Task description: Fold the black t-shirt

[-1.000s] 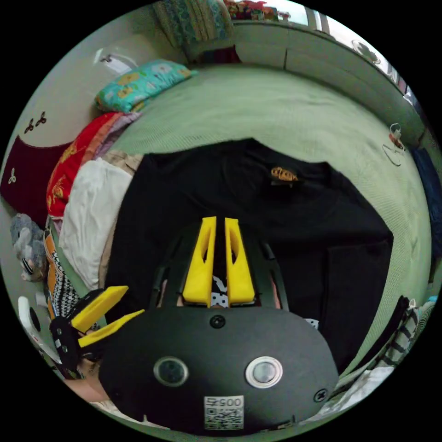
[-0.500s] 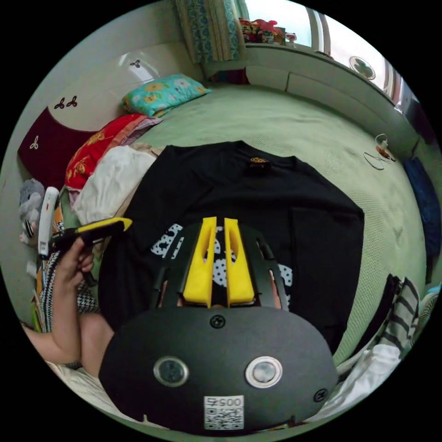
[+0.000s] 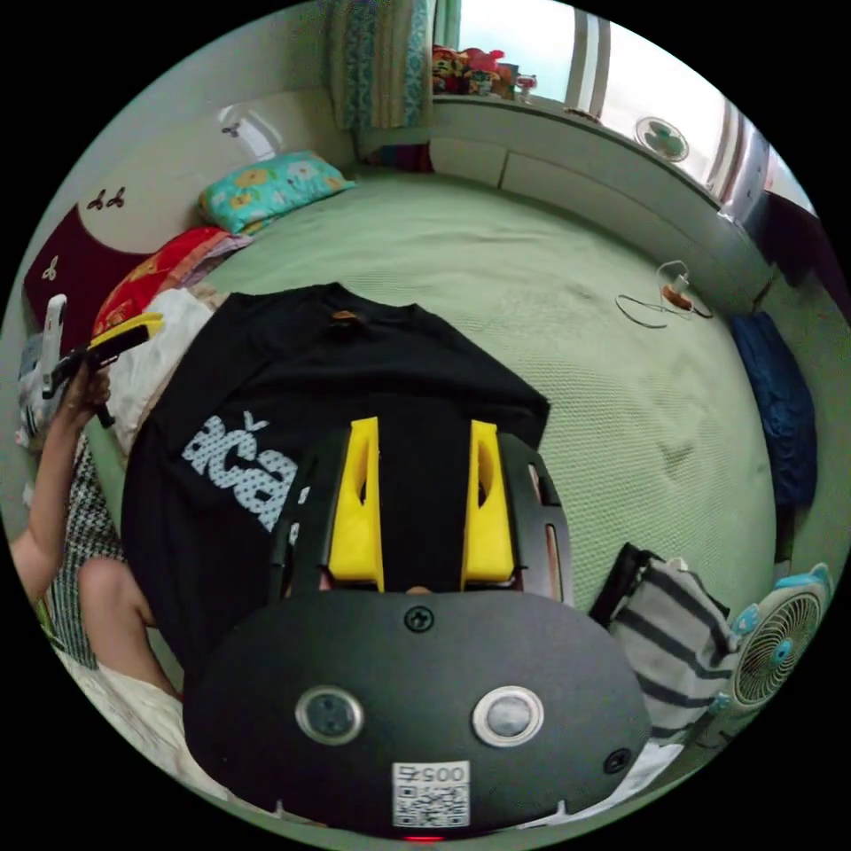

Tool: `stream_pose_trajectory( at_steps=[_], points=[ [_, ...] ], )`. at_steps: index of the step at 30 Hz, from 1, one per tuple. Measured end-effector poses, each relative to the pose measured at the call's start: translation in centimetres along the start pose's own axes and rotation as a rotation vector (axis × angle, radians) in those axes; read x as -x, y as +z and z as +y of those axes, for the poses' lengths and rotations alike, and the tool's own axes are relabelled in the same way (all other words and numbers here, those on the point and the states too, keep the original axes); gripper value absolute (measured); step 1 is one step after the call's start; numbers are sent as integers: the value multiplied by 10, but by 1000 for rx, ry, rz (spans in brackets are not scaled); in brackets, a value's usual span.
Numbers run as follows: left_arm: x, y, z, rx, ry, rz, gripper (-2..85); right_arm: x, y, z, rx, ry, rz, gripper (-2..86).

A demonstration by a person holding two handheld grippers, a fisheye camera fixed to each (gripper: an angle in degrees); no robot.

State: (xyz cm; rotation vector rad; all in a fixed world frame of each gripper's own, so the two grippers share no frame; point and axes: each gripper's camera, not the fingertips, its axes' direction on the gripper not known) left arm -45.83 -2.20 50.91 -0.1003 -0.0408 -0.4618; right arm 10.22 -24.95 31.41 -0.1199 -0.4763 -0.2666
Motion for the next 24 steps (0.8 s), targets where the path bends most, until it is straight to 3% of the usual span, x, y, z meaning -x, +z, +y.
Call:
stream_pose_trajectory(
  at_steps=[5,14,18,22,24],
  points=[
    [3,60,-62,204,0,-78,136,-54,15,-21,29,143,10,129],
    [-32,104,-103,315,85,-129,133,-111,39,-29,116,270,-22,109],
    [-37,102,-105,288,70,-96,108,-118,48,-25,138,294,-57,84],
    [-45,93,-103,262,43,13,48,-109,41,-20,109,311,32,22],
    [-52,84,-104,258,84,-53,42,-101,23,-20,56,286,1,-9]
  ],
)
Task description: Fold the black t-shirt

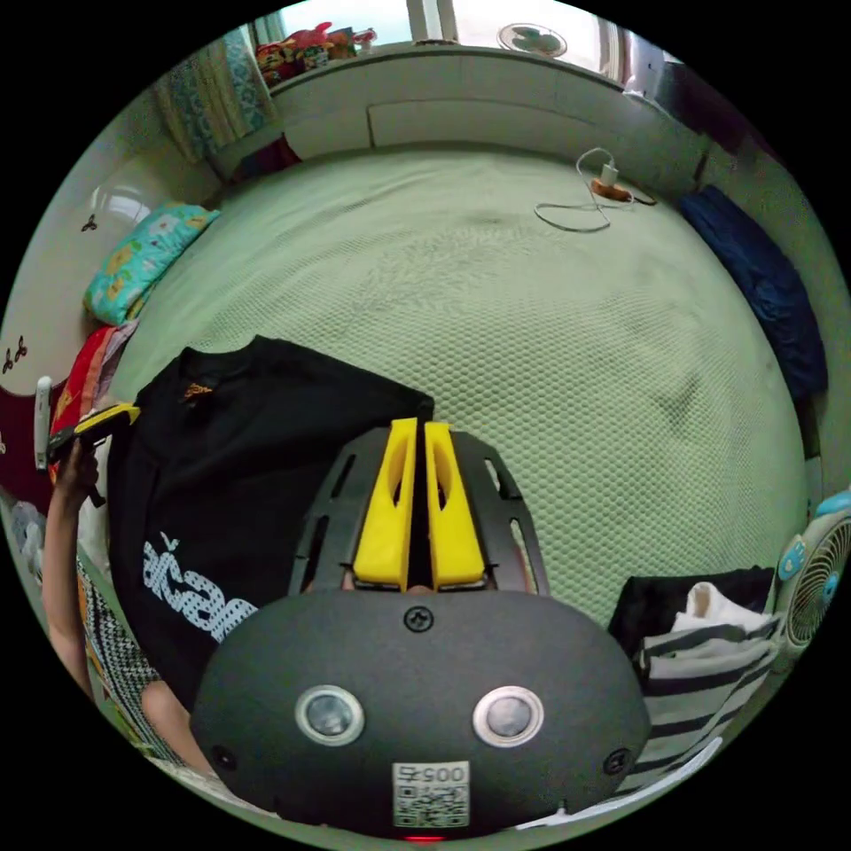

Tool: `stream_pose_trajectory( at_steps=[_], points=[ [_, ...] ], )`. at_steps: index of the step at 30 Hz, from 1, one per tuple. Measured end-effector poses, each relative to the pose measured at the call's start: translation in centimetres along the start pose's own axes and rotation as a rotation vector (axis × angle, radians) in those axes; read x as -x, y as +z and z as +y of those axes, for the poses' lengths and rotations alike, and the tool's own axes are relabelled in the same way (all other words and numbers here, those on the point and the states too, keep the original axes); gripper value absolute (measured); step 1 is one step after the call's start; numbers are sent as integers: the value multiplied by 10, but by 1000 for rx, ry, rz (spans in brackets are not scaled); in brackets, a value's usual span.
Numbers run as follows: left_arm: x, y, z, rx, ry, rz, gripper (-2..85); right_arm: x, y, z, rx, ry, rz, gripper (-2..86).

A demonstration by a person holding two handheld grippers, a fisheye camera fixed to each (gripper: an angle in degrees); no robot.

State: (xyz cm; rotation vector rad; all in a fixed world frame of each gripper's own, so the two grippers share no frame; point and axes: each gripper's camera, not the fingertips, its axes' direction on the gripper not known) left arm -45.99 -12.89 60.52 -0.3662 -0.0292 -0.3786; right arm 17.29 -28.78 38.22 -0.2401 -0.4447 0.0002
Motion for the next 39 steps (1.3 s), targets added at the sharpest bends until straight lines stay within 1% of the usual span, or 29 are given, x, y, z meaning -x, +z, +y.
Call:
stream_pose_trajectory(
  at_steps=[1,2,5,8,11,13,15,17,19,21,23,26,29,31,33,37,39],
  points=[
    [-3,-10,-1,-8,12,-44,38,2,-6,0,-10,-3,14,-12],
    [-4,-22,-3,-20,2,-34,34,3,-17,-3,-21,-2,53,-14],
    [-5,-56,-10,-77,-17,-5,29,2,-49,-15,-41,14,30,-16],
    [-10,-88,-19,-122,-28,-76,31,7,-84,-26,-122,48,60,-16],
    [-14,-121,-24,-207,-51,-84,33,15,-118,-38,-196,76,115,-17],
    [-17,-139,-22,-267,-63,-75,34,18,-139,-42,-247,108,117,-16],
    [-20,-147,-16,-287,-85,-78,36,22,-160,-41,-282,131,97,-16],
    [-25,-151,1,-302,-88,-91,38,27,-165,-35,-262,116,109,-16],
    [-27,-153,18,-295,-99,-65,40,32,-170,-24,-255,97,120,-16],
    [-29,-159,38,-301,-110,-36,40,34,-178,-2,-242,93,90,-16],
    [-39,-173,70,-315,-67,-41,40,36,-190,20,-257,92,60,-16],
    [-59,-187,116,-248,10,-85,40,46,-216,62,-251,23,78,-16],
    [-74,-199,173,-177,24,-55,39,60,-237,111,-187,-66,100,-16],
    [-83,-206,211,-160,29,-40,40,72,-250,144,-164,-138,126,-16],
    [-93,-209,251,-116,37,-42,40,84,-268,191,-139,-202,135,-16],
    [-119,-186,332,32,87,-16,42,98,-272,261,-41,-248,119,-16],
    [-126,-164,358,110,86,28,43,109,-259,302,13,-286,165,-16]
  ],
)
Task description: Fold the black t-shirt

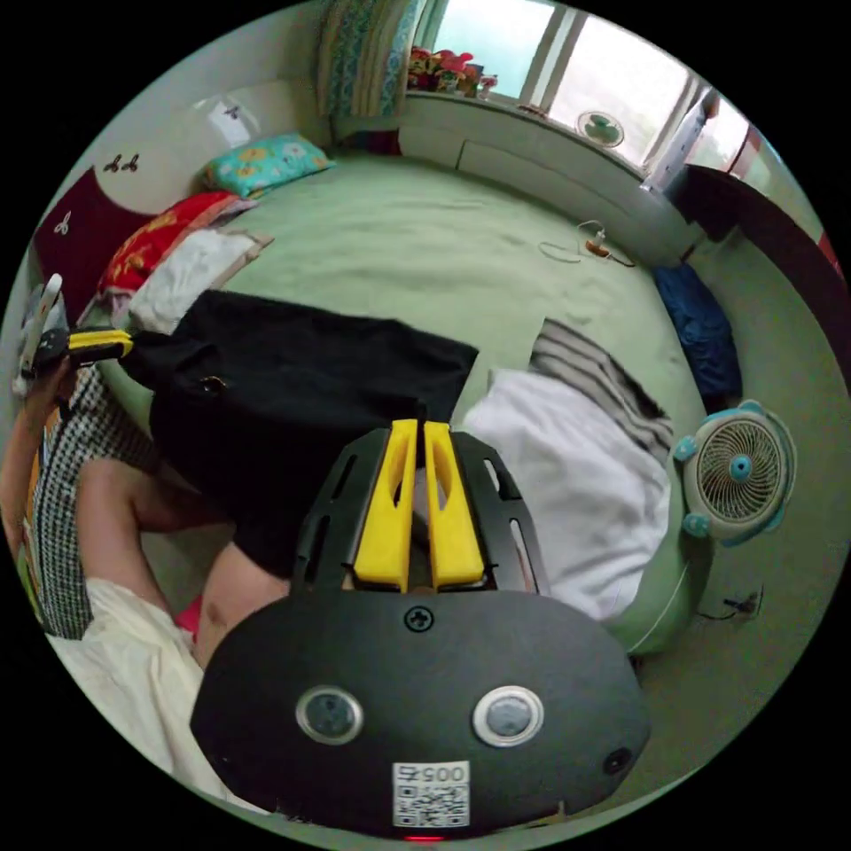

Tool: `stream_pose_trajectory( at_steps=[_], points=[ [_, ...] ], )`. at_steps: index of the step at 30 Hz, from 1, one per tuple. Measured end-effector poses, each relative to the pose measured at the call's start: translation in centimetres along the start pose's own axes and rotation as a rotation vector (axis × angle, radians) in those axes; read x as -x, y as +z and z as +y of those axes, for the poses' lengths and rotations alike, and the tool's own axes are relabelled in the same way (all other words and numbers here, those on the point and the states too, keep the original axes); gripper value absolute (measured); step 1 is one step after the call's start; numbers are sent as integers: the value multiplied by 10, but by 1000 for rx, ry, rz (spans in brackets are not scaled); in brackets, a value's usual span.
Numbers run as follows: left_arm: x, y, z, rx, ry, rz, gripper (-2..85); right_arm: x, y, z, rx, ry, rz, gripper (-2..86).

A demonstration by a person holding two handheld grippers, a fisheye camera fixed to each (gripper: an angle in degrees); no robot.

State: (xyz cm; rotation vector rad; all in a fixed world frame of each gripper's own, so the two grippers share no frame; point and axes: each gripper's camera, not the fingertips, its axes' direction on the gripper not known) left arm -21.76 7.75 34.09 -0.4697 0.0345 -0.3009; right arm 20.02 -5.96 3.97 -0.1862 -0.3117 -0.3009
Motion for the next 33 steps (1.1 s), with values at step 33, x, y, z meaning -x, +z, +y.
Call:
stream_pose_trajectory(
  at_steps=[33],
  points=[
    [72,67,-31,-45,-169,45,130,-64,129,-132,282,183,-138,86]
  ],
)
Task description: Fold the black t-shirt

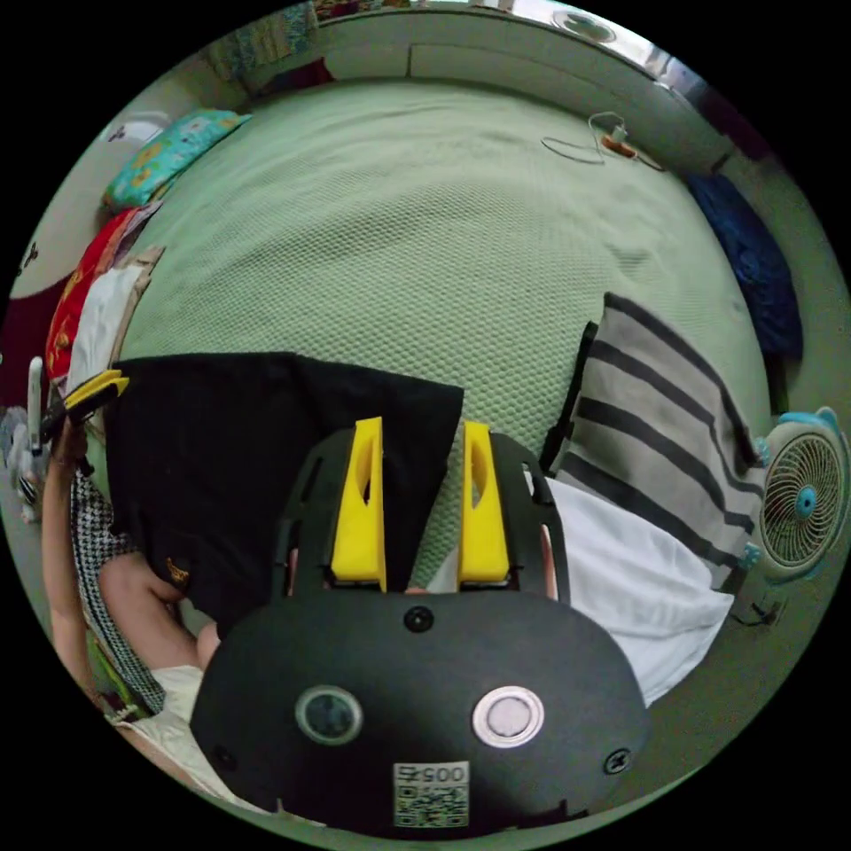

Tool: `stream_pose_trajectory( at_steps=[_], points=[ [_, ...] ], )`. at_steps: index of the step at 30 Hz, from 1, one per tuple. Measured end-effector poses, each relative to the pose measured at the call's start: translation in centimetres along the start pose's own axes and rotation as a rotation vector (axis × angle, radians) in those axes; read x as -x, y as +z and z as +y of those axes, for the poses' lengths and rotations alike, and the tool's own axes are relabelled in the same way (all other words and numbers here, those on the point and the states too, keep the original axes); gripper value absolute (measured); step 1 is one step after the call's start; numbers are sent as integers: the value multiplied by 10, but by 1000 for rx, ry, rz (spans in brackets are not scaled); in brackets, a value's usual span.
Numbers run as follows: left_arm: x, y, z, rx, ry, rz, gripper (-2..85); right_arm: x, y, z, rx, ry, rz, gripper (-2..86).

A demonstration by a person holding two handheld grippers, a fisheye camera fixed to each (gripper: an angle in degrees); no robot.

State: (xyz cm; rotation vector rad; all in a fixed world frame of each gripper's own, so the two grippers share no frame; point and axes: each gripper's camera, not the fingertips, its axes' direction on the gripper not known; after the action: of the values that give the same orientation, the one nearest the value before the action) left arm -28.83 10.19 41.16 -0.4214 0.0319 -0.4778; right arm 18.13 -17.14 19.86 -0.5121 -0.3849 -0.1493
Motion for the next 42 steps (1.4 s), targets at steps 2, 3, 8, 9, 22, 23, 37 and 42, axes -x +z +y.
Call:
stream_pose_trajectory(
  at_steps=[2,3,8,9,22,23,37,42],
  points=[
    [-4,-2,10,-16,27,-48,110,0,7,-1,26,-3,6,71],
    [-6,-3,13,-24,37,-55,100,1,8,0,27,-8,38,49],
    [-16,-21,17,-25,101,-123,16,11,-12,8,-32,-74,32,-13],
    [-16,-23,14,-19,101,-122,15,11,-20,7,-54,-80,48,-14],
    [13,-72,4,-110,-57,-197,52,-12,-67,-4,-194,78,13,105],
    [14,-77,27,-122,-32,-150,54,-10,-71,17,-203,30,-26,114],
    [-2,-51,250,-20,-58,13,111,44,-63,267,-252,-46,101,112],
    [9,-33,273,-37,-165,56,107,33,-36,289,-240,141,48,85]
  ],
)
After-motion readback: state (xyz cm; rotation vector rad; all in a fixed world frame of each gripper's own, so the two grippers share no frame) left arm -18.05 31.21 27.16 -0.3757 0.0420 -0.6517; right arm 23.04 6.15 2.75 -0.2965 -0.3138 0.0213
